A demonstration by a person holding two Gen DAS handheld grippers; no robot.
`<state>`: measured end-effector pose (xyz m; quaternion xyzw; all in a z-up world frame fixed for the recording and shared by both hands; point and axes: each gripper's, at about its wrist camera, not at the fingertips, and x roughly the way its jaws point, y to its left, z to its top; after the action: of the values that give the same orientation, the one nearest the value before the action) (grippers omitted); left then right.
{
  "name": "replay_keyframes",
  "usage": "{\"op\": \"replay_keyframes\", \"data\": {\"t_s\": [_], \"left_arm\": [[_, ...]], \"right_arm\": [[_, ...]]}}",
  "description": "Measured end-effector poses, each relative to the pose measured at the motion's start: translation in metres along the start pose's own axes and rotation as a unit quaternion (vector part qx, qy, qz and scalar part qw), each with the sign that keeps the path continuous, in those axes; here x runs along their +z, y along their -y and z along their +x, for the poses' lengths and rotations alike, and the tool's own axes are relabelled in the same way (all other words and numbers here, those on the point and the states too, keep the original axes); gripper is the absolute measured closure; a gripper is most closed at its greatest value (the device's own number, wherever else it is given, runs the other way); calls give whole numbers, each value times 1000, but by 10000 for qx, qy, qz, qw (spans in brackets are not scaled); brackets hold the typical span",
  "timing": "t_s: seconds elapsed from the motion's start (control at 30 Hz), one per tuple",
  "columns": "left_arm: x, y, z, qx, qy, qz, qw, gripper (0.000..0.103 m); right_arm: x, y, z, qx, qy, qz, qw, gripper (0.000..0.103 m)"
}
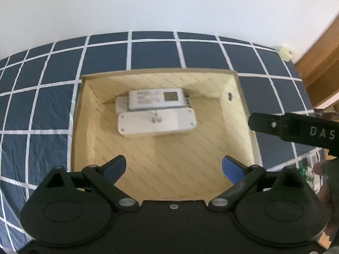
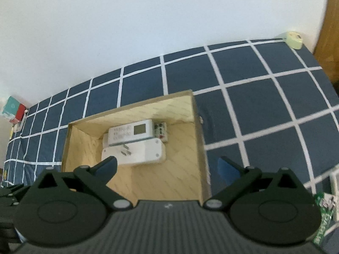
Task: Organize objects
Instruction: 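Move the right gripper toward the green package and white card on the bed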
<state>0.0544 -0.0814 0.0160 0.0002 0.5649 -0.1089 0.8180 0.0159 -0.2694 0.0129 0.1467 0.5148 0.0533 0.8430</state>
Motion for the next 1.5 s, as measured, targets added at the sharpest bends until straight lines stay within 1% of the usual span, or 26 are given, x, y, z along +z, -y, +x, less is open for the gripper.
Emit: {"op": "replay_keyframes", "data": {"t_s": [0.03, 0.33, 0.43, 0.47, 0.57, 0.7, 0.97, 1.13, 1.33, 1.5], "left_arm": [[-4, 4, -2, -18, 1, 30, 10000, 5], [-40, 48, -10, -139, -61, 266, 9995, 4], [-50, 64, -9, -155, -89, 312, 9994, 1], [-53, 68, -9, -152, -90, 329, 9993, 0], [-62, 82, -8, -113, -117, 343, 9993, 0], [-73, 103, -3, -29, -166, 304, 9994, 0], [-93, 151, 16, 132, -327, -100, 9993, 0], [-107, 176, 34, 260, -418, -488, 9976, 0], [-122, 197, 52, 367, -491, -891, 9941, 0], [-131, 205, 67, 436, -556, -1158, 9908, 0]], "right_arm": [[-4, 4, -5, -18, 11, 36, 10000, 0], [-37, 47, -48, -244, 83, 245, 9994, 0], [-45, 63, -58, -303, 80, 279, 9991, 0], [-47, 68, -61, -327, 74, 276, 9991, 0], [-53, 87, -68, -379, 40, 275, 9989, 0], [-58, 111, -74, -349, -40, 220, 9991, 0], [-61, 156, -71, -170, -391, -158, 9990, 0], [-62, 180, -63, -87, -653, -388, 9971, 0], [-61, 199, -51, 48, -874, -657, 9940, 0], [-63, 209, -35, 121, -1074, -844, 9906, 0]]}}
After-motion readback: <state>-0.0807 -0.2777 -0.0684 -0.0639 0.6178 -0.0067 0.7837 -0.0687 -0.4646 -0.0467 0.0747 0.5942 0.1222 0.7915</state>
